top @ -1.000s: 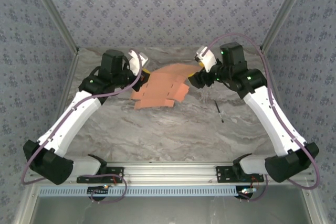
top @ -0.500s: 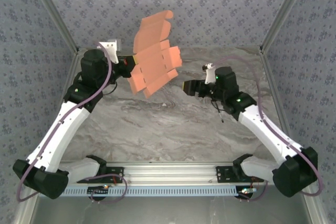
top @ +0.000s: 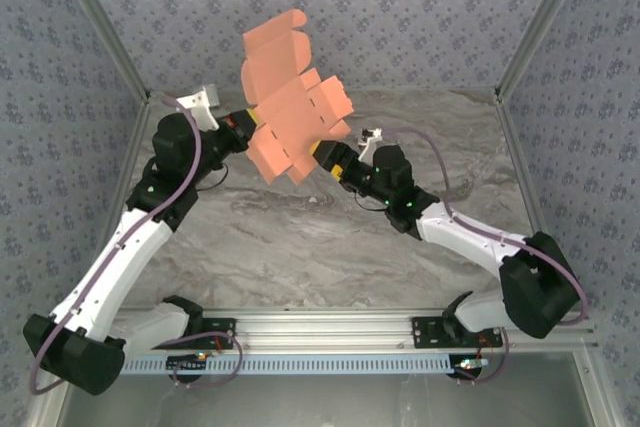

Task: Fold the paper box

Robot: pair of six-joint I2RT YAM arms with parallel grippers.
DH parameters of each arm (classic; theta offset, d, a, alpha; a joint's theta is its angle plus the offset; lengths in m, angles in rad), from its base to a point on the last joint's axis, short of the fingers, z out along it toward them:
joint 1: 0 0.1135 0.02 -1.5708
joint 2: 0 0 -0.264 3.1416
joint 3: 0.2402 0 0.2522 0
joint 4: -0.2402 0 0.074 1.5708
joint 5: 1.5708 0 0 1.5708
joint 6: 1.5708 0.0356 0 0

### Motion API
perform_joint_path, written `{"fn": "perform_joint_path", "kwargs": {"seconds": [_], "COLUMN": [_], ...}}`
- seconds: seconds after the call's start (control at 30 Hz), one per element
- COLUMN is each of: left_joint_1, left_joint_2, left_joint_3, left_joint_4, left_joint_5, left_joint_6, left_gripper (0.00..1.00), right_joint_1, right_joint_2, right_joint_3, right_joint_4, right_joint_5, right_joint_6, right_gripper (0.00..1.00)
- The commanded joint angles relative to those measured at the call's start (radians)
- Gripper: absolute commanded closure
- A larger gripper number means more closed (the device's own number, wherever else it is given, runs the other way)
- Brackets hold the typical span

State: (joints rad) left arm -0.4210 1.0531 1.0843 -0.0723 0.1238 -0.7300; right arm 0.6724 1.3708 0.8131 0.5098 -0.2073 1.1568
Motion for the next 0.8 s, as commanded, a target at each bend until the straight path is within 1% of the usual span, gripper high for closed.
{"fn": "perform_joint_path", "kwargs": {"seconds": [0.0, 0.07, 0.23, 0.33, 0.43, 0.53, 0.63, 0.67, 0.77], "left_joint_1": [-0.002, -0.002, -0.002, -0.002, -0.003, -0.003, -0.004, -0.004, -0.002], "left_joint_2": [-0.035, -0.043, -0.070, -0.083, -0.092, -0.096, -0.094, -0.095, -0.109], "left_joint_3": [-0.017, -0.033, -0.101, -0.142, -0.169, -0.196, -0.223, -0.233, -0.264], "left_joint_4": [0.104, 0.123, 0.204, 0.243, 0.256, 0.258, 0.253, 0.250, 0.216], "left_joint_5": [-0.024, -0.028, -0.049, -0.066, -0.084, -0.098, -0.099, -0.099, -0.105], "left_joint_6": [-0.060, -0.082, -0.160, -0.206, -0.221, -0.227, -0.232, -0.232, -0.200], "left_gripper": [1.00, 1.00, 1.00, 1.00, 1.00, 1.00, 1.00, 0.98, 0.81], "right_joint_1": [0.014, 0.017, 0.043, 0.047, 0.047, 0.047, 0.037, 0.030, -0.004], "right_joint_2": [0.026, 0.046, 0.085, 0.099, 0.099, 0.085, 0.058, 0.048, 0.008], "right_joint_3": [-0.010, -0.011, -0.005, -0.023, -0.035, -0.033, -0.021, -0.016, 0.002], "right_joint_4": [0.160, 0.214, 0.309, 0.372, 0.426, 0.410, 0.316, 0.283, 0.181], "right_joint_5": [0.051, 0.058, 0.106, 0.154, 0.200, 0.234, 0.260, 0.260, 0.243], "right_joint_6": [0.103, 0.125, 0.146, 0.168, 0.174, 0.155, 0.114, 0.091, -0.017], "right_gripper": [0.10, 0.14, 0.39, 0.51, 0.64, 0.76, 0.88, 0.91, 0.96]}}
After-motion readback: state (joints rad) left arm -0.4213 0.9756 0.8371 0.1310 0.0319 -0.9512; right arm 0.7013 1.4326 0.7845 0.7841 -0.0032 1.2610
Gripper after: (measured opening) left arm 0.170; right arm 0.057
